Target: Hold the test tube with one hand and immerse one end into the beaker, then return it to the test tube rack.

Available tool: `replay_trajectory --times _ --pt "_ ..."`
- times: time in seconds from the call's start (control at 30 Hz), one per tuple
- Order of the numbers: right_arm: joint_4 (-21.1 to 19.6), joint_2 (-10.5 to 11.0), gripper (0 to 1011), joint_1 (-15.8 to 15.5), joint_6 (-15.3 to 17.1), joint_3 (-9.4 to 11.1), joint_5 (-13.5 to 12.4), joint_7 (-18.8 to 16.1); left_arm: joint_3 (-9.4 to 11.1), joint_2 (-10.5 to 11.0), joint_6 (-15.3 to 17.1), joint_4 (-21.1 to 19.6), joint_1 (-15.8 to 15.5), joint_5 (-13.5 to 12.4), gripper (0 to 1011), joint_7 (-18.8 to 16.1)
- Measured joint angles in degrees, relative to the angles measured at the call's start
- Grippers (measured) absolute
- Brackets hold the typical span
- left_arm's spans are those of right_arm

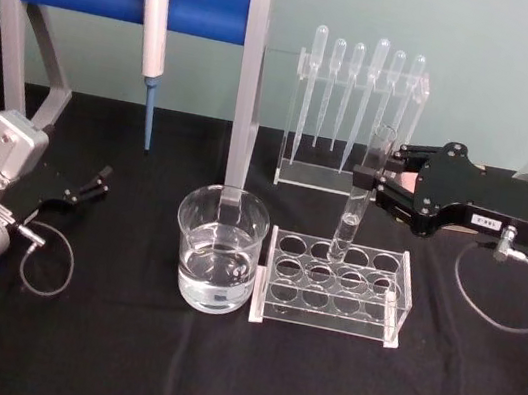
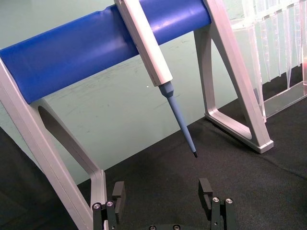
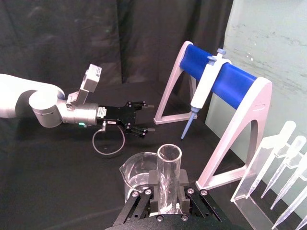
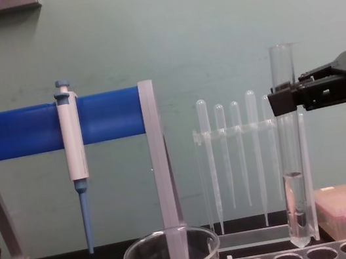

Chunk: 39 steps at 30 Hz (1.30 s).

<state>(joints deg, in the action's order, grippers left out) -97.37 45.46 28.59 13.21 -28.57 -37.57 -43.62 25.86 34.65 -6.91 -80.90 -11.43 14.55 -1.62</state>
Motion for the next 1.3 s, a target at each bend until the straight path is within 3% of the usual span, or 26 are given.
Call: replay_trajectory --times 1.3 --pt "0.0 0.0 241 0.0 0.0 0.0 0.0 0.0 0.0 0.0 0.0 0.0 0.0 0.0 1000 0.0"
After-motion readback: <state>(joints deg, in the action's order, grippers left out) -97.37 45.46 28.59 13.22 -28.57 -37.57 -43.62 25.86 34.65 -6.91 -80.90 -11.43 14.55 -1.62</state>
